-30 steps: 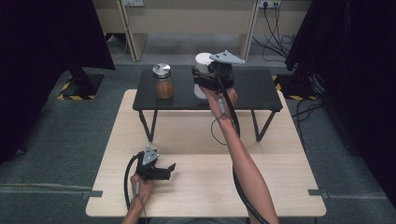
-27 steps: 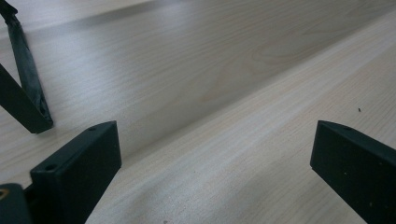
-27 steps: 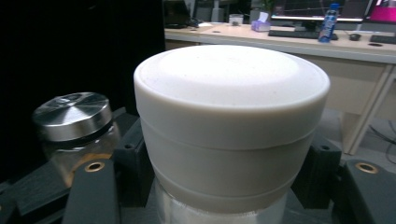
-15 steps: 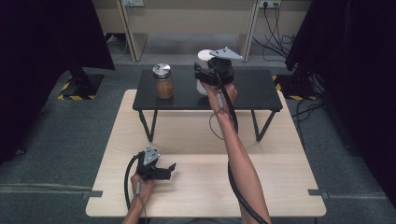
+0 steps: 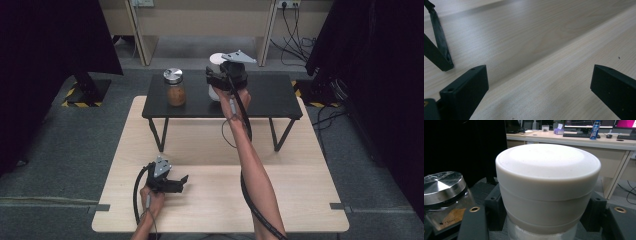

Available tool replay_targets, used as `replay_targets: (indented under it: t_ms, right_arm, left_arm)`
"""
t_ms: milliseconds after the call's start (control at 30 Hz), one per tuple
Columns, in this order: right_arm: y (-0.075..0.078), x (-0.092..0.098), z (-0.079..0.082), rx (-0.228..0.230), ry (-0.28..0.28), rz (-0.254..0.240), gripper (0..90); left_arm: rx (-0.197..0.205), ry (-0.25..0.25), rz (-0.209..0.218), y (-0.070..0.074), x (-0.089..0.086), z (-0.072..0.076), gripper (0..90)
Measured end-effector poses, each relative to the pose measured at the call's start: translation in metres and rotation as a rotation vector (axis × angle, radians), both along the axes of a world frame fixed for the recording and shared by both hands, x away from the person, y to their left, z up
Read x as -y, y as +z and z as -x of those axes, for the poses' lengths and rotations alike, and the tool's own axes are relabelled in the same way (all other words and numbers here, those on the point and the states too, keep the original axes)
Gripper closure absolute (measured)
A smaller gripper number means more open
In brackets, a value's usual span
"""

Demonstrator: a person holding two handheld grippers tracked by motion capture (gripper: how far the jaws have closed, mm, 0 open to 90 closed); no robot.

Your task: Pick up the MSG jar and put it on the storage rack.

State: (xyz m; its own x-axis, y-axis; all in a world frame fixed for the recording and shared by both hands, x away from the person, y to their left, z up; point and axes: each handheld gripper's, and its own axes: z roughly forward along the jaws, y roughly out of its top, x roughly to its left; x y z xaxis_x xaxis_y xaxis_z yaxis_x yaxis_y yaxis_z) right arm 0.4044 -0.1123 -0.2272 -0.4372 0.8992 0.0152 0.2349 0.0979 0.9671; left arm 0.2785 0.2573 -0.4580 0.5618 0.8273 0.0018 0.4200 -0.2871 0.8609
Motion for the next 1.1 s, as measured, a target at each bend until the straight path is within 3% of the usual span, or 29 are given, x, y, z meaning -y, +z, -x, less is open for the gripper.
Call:
replay_targets:
  t_ms: [1100]
  right_arm:
    - [-0.005,-0.019,-0.006,-0.007,0.037,0.01,35.3]
  left_arm:
    - [-0.001,0.0,-0.001,0.0,0.0,0.0,0.7]
